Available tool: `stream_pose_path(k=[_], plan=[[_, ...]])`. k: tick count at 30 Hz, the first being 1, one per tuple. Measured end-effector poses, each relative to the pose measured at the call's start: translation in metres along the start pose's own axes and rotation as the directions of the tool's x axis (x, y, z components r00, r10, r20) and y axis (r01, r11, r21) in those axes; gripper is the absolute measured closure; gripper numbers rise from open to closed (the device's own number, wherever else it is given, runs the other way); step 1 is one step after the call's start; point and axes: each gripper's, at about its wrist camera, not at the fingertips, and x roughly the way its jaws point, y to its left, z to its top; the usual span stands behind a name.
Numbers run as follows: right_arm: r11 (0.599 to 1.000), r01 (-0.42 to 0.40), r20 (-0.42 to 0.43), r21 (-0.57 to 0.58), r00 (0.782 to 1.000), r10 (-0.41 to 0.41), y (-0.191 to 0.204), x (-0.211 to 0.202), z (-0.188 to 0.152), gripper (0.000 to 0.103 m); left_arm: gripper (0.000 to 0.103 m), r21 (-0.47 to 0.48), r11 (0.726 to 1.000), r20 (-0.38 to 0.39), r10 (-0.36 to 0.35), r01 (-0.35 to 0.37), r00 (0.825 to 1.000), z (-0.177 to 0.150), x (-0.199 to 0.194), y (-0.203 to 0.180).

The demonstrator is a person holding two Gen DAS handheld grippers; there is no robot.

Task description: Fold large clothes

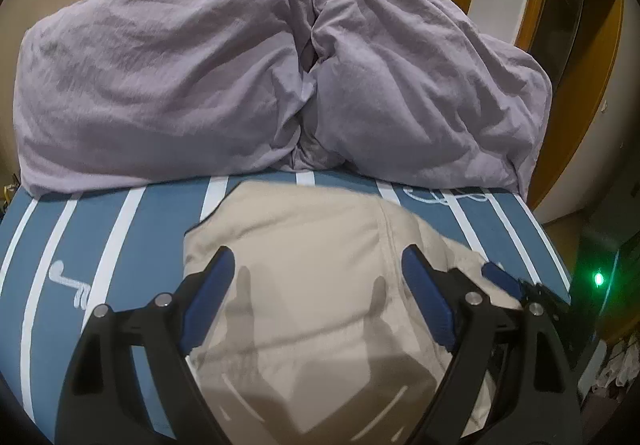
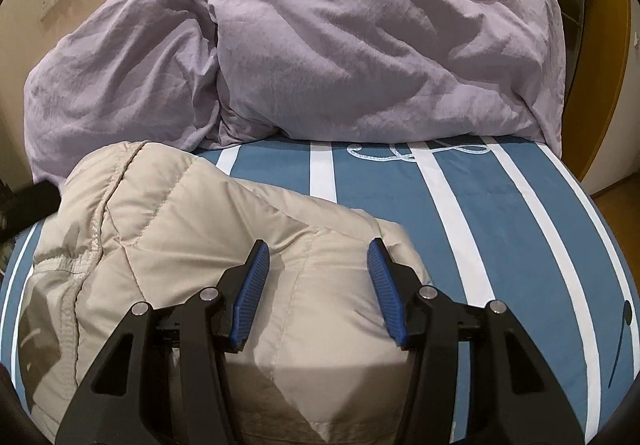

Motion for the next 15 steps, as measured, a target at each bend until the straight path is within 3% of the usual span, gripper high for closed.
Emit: stream_pose_path(k=[5,15], plan=[[1.0,-0.003,0.004,-0.002,1.0,0.003,-0.001,0.0,-0.002,0.049,0.018,0.005,0.999,-0.039,0.032,-0.032,0.999,-0.004,0.019,-0.002],[1.0,-0.003,0.009,-0.004,1.0,0.003,-0.001,0.001,-0.002,0.048,0.01,0.014,0.998,-0.047,0.066,-0.065,0.997,-0.017,0.037,0.001]])
